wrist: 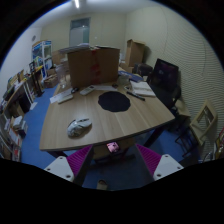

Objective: Arrange mouse

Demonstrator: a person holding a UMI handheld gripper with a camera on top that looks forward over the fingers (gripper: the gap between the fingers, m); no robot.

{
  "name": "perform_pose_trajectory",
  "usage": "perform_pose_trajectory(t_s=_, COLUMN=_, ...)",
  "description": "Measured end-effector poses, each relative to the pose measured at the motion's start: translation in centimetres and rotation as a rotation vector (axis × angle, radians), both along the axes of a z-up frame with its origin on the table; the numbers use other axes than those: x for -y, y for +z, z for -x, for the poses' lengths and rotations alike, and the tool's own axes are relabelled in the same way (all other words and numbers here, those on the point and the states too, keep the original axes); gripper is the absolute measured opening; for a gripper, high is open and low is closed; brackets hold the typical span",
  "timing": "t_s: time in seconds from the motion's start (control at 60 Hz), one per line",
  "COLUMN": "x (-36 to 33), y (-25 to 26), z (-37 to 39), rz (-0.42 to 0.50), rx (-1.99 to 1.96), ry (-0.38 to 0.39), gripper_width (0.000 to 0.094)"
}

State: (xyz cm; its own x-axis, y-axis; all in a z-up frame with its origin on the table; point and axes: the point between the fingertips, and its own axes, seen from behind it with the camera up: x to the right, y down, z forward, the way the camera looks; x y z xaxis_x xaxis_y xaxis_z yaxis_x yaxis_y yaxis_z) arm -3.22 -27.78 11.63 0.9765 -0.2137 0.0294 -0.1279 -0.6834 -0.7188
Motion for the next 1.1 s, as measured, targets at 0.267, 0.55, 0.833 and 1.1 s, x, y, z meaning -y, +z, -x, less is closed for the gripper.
perform_pose_trajectory(t_s=0.267, x=-3.3, y=-1.7, z=4.6, rz=-0.049, rx=-0.034, ry=0.076, gripper_width=0.0843)
perform_pose_trajectory(t_s=0.55, x=-8.7, y=-7.9, z=14.4, rz=-0.053, rx=-0.204, ry=0.207, gripper_width=0.0837)
perform_pose_trajectory(t_s=0.833, x=-13.2, y=-12.6, z=17.2, rz=-0.048, rx=-0.184, ry=0.248, gripper_width=0.0844)
perform_pose_trajectory(t_s=1.1, x=-18.2, y=-12.9, z=17.0, rz=-0.11, rx=-0.108, ry=0.223, gripper_width=0.0834)
